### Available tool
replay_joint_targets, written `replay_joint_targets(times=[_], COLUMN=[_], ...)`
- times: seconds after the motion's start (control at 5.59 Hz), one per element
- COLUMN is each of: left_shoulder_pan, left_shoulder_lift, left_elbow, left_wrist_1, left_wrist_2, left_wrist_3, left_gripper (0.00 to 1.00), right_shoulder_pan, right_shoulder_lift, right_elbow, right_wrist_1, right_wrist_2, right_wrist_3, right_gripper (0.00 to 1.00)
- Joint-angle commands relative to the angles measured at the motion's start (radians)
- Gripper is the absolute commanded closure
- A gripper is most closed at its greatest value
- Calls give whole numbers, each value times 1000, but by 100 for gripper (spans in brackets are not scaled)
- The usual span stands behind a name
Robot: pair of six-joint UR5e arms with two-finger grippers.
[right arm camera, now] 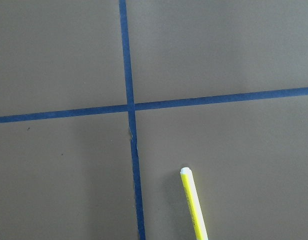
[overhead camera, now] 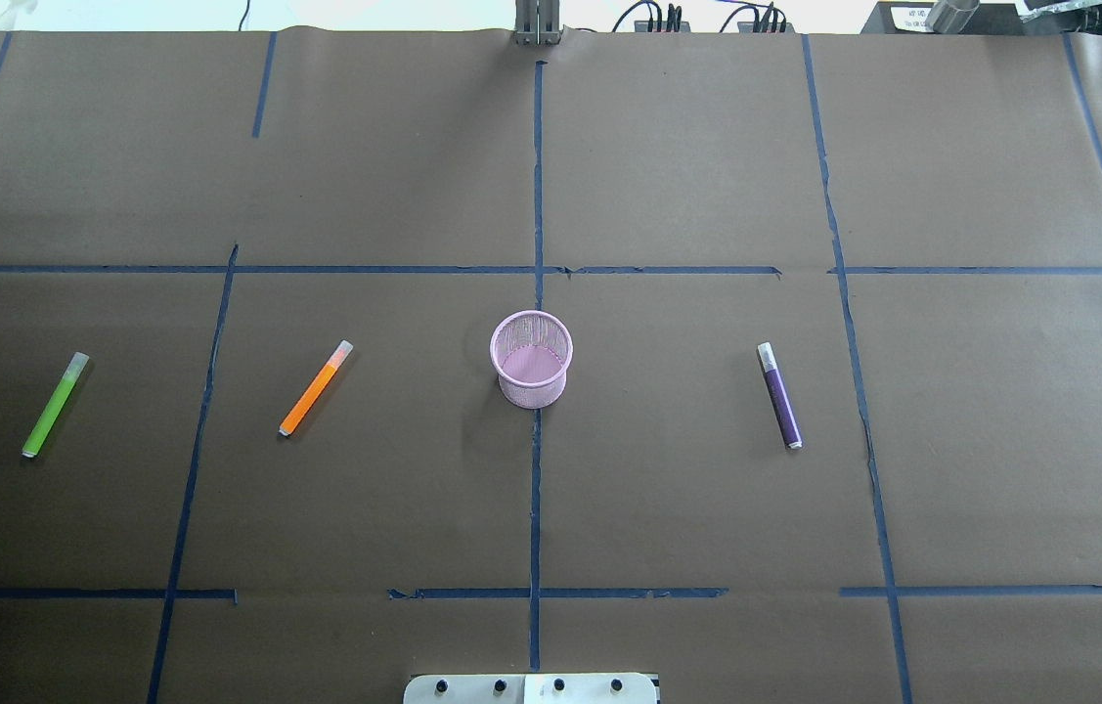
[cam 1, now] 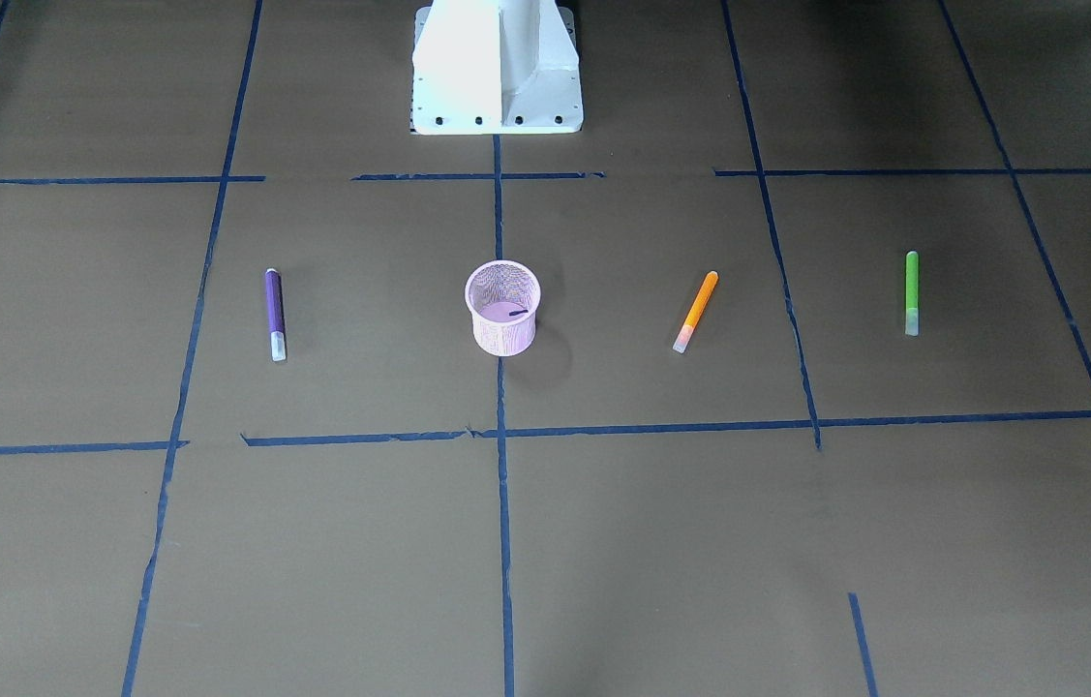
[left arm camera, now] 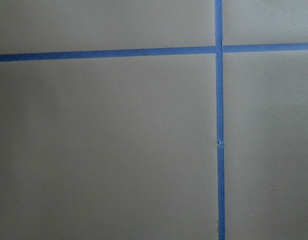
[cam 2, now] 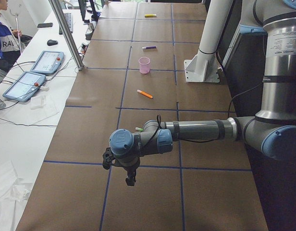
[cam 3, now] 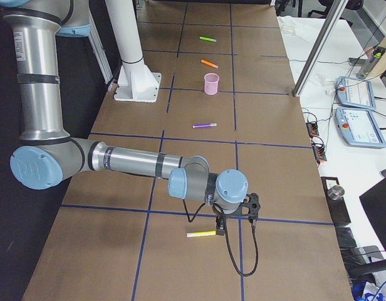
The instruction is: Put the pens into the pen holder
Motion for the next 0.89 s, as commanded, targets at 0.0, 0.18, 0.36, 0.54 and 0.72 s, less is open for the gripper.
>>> replay_joint_targets(times=[0.0, 0.18, 0.36, 0.54, 0.72], left_shoulder_pan=[44, 145, 236, 313, 351], left_shoulder_lift=[-12, -12, -17, -20, -22], left_elbow=[-103, -208, -282, -295, -282], left_wrist_1=[1, 1, -7, -135, -192], left_wrist_2=[1, 6, 10, 12, 9], left_wrist_3=[-4, -5, -94, -227, -404], left_gripper=[0, 0, 0, 0, 0], right_shoulder_pan=[-14, -26, -36, -39, -42], right_shoulder_lift=[14, 16, 16, 16, 17], right_elbow=[2, 2, 2, 2, 7], right_wrist_1=[3, 7, 9, 7, 7], right_wrist_2=[3, 4, 6, 7, 10], right_wrist_3=[15, 91, 87, 81, 79], right_gripper=[0, 0, 0, 0, 0])
